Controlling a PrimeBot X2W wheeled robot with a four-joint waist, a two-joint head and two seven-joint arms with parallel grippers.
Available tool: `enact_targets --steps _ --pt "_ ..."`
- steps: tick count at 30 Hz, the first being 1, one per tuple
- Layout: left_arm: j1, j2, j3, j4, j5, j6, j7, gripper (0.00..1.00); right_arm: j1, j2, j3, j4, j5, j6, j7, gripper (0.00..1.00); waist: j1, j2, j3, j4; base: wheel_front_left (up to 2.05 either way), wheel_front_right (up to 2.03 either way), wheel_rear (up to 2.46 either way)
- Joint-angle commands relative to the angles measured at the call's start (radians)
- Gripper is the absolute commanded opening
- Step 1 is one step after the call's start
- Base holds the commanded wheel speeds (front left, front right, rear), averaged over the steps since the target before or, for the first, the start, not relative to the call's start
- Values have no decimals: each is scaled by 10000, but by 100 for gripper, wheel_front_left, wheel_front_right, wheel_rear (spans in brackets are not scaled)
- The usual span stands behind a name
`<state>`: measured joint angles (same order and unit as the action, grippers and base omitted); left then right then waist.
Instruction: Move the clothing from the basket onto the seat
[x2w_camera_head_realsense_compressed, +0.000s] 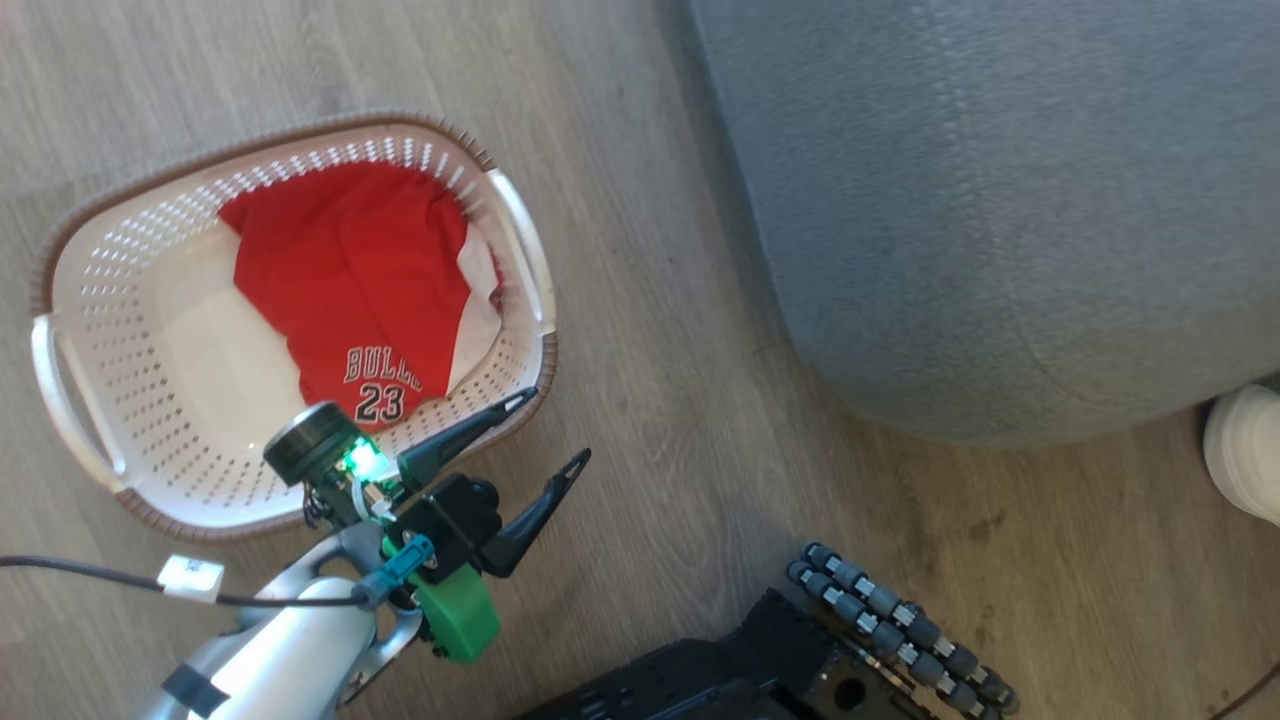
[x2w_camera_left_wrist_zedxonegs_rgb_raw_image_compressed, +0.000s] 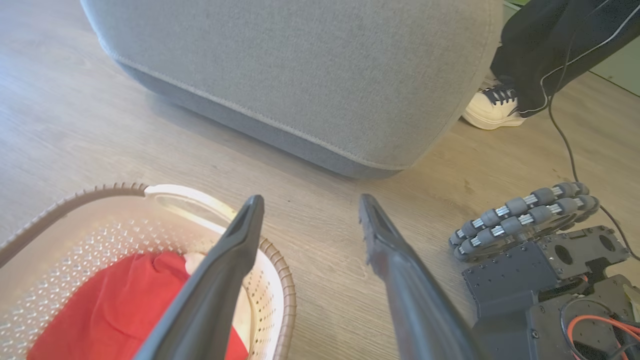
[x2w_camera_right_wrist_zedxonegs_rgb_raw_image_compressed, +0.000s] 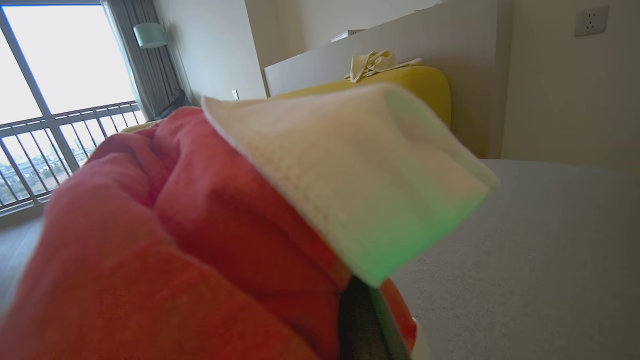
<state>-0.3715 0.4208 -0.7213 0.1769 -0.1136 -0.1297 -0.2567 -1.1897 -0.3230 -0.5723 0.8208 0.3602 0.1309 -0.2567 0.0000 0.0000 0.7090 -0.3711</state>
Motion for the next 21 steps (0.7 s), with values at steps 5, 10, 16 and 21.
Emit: enact_targets --steps 5,10,16,21 --pt "-188 -98 480 -547 -64 -10 -51 100 -538 -126 -779 322 -1123 -2 -51 0 0 0 437 455 0 0 0" --pt "-208 -231 525 -714 34 -10 -51 100 -670 -72 -1566 711 -1849 -2 -51 0 0 0 652 790 0 0 0" --pt "-276 -204 572 -685 11 -10 -51 100 -701 -42 -2099 1081 -2651 -2 -51 0 0 0 806 1063 0 0 0" --pt "-302 -272 644 -654 -6 -10 -51 100 -691 -24 -2138 1876 -3275 -2 -51 0 0 0 811 1149 0 0 0"
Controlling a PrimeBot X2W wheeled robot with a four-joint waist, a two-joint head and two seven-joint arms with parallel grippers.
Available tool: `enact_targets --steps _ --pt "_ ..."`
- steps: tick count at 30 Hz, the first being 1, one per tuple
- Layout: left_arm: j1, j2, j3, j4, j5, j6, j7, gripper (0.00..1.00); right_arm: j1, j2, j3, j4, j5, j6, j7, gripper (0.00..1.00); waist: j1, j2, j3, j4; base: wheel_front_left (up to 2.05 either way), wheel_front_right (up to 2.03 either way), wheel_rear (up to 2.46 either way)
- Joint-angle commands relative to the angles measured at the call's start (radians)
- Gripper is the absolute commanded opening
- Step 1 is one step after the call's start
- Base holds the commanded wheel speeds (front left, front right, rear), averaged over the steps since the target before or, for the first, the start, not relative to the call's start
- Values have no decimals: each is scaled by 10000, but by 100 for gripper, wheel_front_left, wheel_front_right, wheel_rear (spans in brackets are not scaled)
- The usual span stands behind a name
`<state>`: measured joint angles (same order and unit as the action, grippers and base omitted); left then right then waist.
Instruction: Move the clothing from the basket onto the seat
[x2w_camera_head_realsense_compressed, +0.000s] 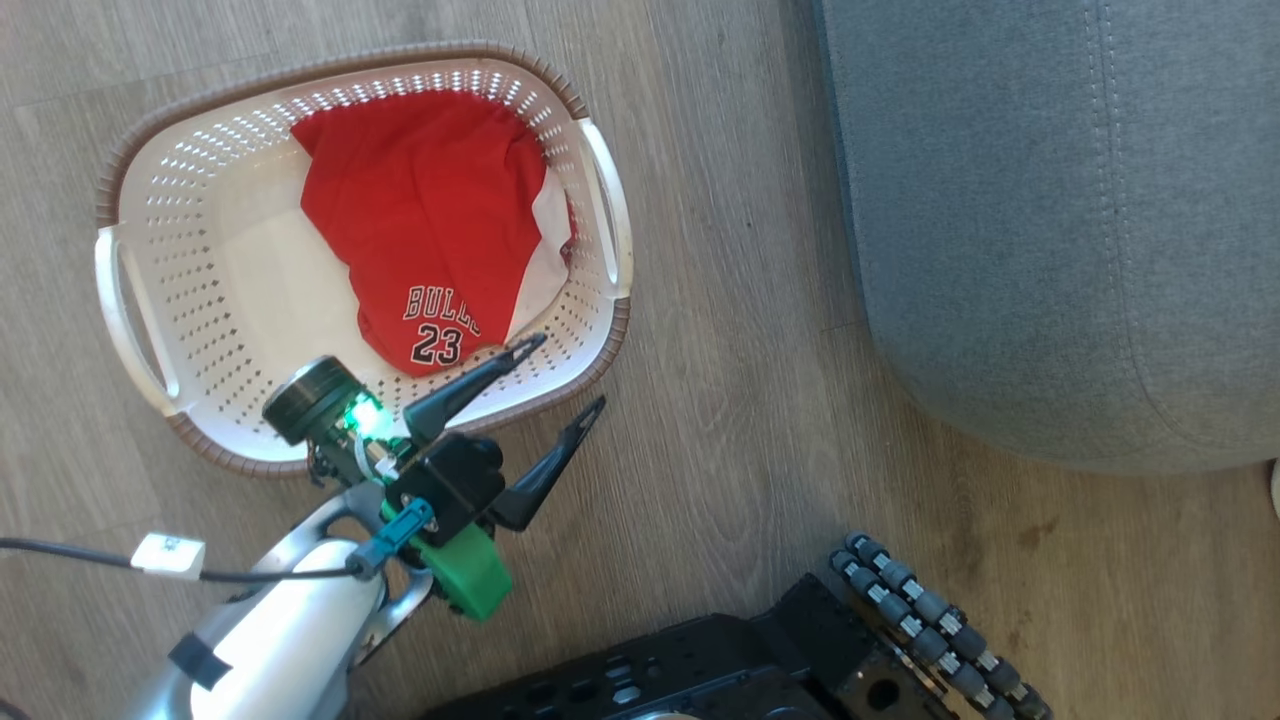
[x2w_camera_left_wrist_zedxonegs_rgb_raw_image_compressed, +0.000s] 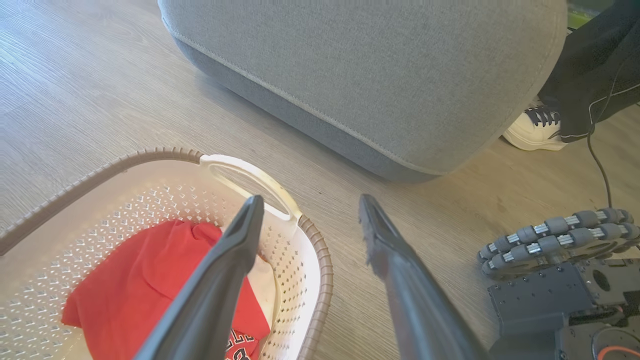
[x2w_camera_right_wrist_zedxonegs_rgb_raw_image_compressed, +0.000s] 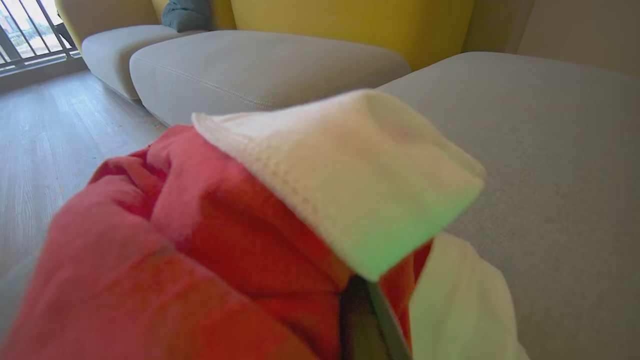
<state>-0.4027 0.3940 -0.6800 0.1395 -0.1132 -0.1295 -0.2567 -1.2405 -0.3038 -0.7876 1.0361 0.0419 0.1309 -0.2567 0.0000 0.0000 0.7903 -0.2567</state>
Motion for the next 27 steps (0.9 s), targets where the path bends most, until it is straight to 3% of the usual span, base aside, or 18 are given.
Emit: enact_targets --steps 1,2,3,4,5,6,13,18,24,27 --pt "21 -55 282 -307 -60 -12 -51 100 -212 -206 -63 -107 -163 -2 -51 0 0 0 2 15 0 0 0" --pt "25 -134 354 -365 -145 -12 -51 100 -268 -220 -339 184 -293 -2 -51 28 0 0 8 26 0 0 0" --pt "25 -134 354 -365 -145 -12 -51 100 -268 -220 -339 184 -293 -2 -51 28 0 0 8 26 0 0 0" --pt "21 -157 368 -380 -163 -12 -51 100 -287 -236 -399 251 -442 -2 -51 44 0 0 5 30 0 0 0" --pt "13 -178 376 -396 -175 -12 -51 100 -304 -252 -484 235 -582 -2 -51 80 0 0 2 34 0 0 0" --pt "4 -192 382 -402 -181 -12 -51 100 -322 -264 -566 230 -704 -2 -51 100 0 0 -3 34 0 0 0" --pt "-31 -279 201 -451 -230 -12 -51 100 -349 -260 -996 376 -1581 -2 -51 100 0 0 -318 3 0 0 0" --pt "-18 -488 50 -403 -323 -12 -51 100 -265 -532 -919 1127 -2178 -2 96 100 0 0 -912 49 0 0 0" --pt "121 -884 -35 -210 -464 -12 -51 100 -143 -925 -413 2019 -2926 -2 1491 100 0 0 -1772 120 0 0 0" --pt "145 -1121 -350 -48 -564 -12 -51 100 -178 -1046 23 2292 -3259 -2 2734 100 0 0 -2259 169 0 0 0"
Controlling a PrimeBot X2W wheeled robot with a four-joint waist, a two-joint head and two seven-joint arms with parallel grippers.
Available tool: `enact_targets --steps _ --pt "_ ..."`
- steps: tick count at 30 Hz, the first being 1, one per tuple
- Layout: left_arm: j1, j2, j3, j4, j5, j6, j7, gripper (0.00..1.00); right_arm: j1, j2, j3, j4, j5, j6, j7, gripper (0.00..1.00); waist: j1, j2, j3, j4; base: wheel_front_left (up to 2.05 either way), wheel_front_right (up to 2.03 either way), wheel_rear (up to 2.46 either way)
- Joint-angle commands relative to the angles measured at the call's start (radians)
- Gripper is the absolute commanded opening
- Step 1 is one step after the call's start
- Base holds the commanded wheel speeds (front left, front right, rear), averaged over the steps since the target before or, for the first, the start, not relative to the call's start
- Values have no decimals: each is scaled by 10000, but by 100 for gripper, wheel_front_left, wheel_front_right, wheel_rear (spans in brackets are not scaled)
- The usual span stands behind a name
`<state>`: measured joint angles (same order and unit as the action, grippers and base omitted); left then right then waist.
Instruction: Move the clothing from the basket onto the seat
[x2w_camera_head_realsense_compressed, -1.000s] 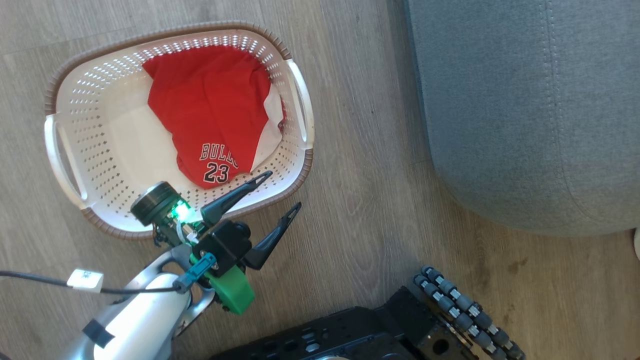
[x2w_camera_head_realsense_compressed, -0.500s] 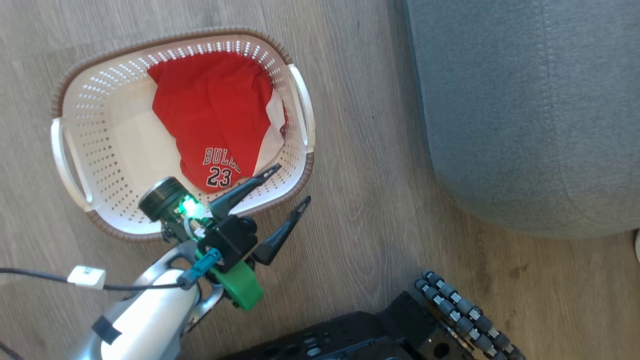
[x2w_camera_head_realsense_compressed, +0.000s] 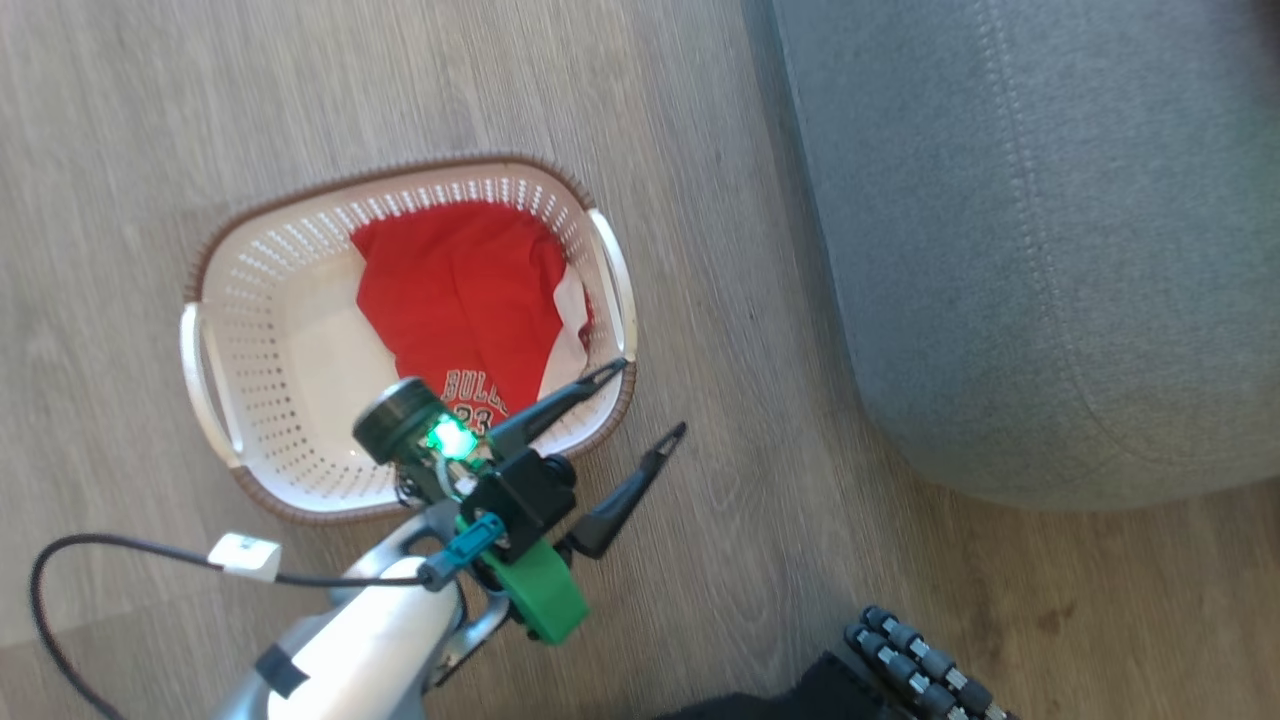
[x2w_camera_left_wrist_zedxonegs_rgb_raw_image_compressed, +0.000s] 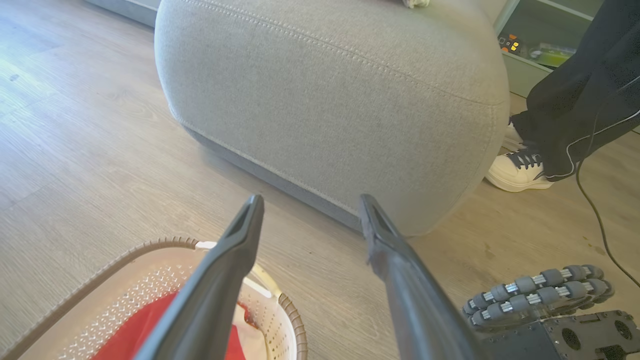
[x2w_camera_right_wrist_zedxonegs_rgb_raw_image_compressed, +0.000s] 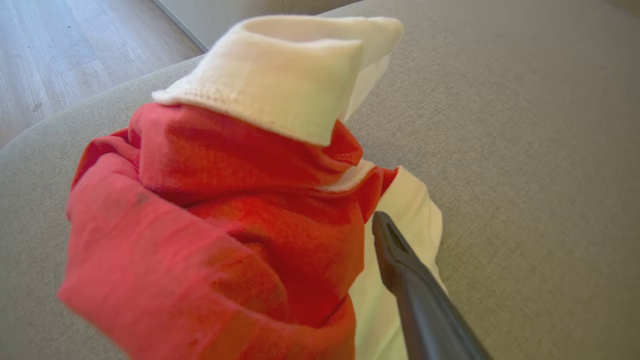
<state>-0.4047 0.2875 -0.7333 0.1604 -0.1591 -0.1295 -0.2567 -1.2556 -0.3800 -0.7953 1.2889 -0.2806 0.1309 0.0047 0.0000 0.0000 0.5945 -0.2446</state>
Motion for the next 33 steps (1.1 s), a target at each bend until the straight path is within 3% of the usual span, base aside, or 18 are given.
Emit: enact_targets --steps 1,10,16,19,26,33 --pt "188 -140 179 -239 -163 -12 -51 100 -72 -330 179 -206 -56 -2 322 100 0 0 -430 60 0 0 0" --pt "796 -841 406 204 -534 -12 -51 100 -241 -78 1934 -4 -6 -2 1829 100 0 0 -1994 134 0 0 0" --pt "1325 -1387 739 402 -527 -12 -51 100 -97 115 3573 14 123 -2 1963 100 0 0 -3086 249 0 0 0" --pt "1704 -1717 1063 421 -579 -12 -51 100 -104 339 4368 16 711 -2 1855 100 0 0 -3693 323 0 0 0" --pt "2501 -2155 1952 411 -686 -12 -51 100 302 543 7128 17 1810 -2 272 100 0 0 -4825 569 0 0 0" --pt "3145 -2330 3510 264 -654 -12 -51 100 1356 1057 9159 -842 4176 -2 -1914 100 0 0 -5598 887 0 0 0"
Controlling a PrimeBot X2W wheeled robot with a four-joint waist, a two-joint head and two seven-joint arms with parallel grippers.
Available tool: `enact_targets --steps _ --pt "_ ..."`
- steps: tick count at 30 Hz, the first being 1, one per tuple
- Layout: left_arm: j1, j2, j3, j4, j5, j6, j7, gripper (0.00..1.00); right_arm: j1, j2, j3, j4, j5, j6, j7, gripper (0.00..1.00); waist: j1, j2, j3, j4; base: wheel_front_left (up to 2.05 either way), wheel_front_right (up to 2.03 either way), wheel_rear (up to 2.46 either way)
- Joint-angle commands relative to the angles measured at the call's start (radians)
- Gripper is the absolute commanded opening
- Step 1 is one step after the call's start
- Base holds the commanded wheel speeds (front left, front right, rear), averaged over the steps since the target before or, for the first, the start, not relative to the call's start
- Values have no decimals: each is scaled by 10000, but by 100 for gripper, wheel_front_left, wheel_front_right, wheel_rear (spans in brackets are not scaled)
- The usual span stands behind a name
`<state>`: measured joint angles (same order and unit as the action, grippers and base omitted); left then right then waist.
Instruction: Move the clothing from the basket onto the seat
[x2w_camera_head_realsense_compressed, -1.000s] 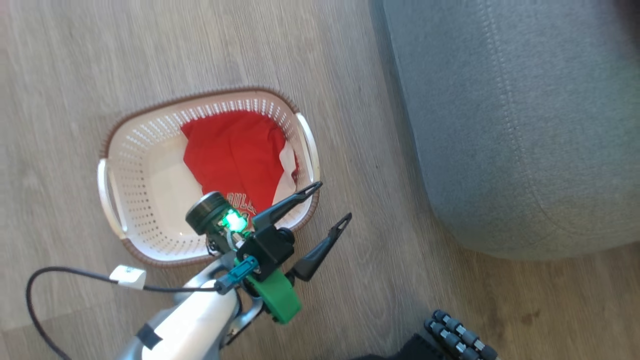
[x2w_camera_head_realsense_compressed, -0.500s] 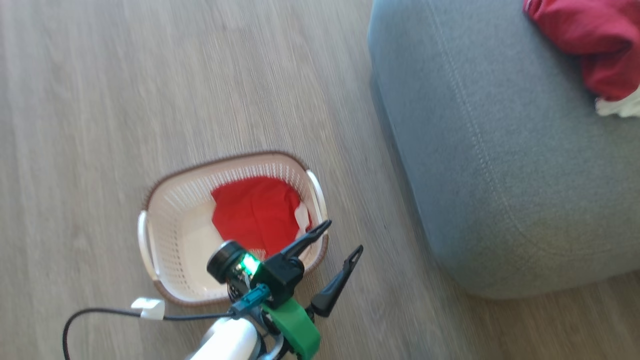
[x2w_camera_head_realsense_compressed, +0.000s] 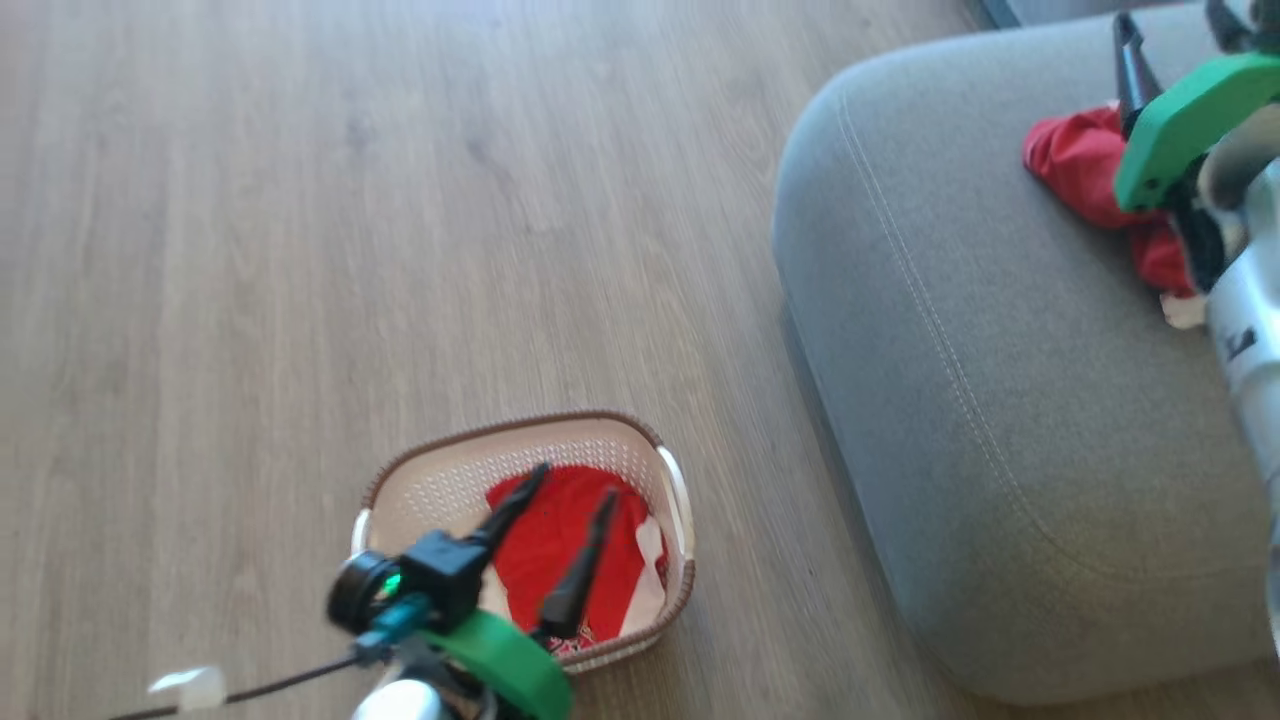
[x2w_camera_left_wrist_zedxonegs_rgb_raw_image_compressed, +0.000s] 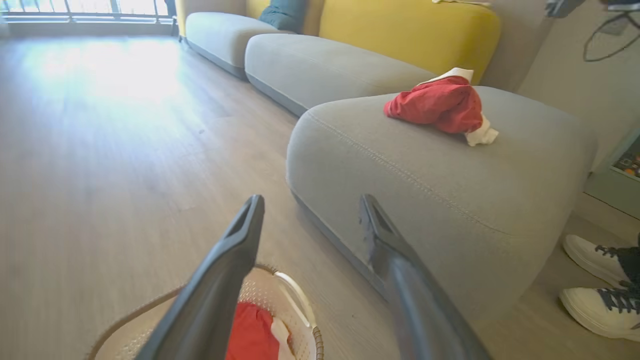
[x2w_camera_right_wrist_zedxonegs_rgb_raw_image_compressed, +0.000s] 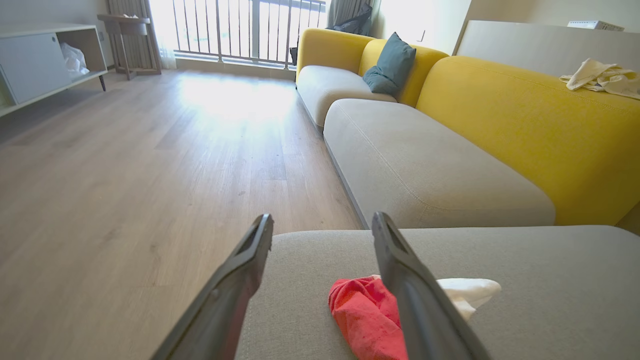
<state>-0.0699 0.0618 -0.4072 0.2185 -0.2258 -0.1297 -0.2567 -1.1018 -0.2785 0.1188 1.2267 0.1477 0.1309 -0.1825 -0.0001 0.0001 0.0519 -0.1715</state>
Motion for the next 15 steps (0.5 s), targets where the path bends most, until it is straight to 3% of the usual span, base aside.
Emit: enact_targets --steps 1,5,8,11,15 --pt "-123 -88 536 -298 -42 -10 -51 100 63 53 291 -520 293 -2 -183 100 1 -1 -243 207 0 0 0" --pt "-14 -110 1272 -374 -114 -10 -51 100 1270 -236 1386 -2329 2027 -2 -570 100 1 -1 -450 469 0 0 0" --pt "13 -112 1698 -510 -137 58 -51 100 2213 -949 2033 -3958 2713 -2 -735 100 1 -1 -547 691 0 0 0" --pt "44 -113 2049 -625 -248 273 -51 100 3065 -1421 1982 -5578 2672 -2 -783 100 1 -1 -611 891 0 0 0" --pt "20 -114 2205 -719 -250 378 -51 100 4629 -1277 1185 -7912 2535 -2 -789 100 1 -1 -729 1263 0 0 0"
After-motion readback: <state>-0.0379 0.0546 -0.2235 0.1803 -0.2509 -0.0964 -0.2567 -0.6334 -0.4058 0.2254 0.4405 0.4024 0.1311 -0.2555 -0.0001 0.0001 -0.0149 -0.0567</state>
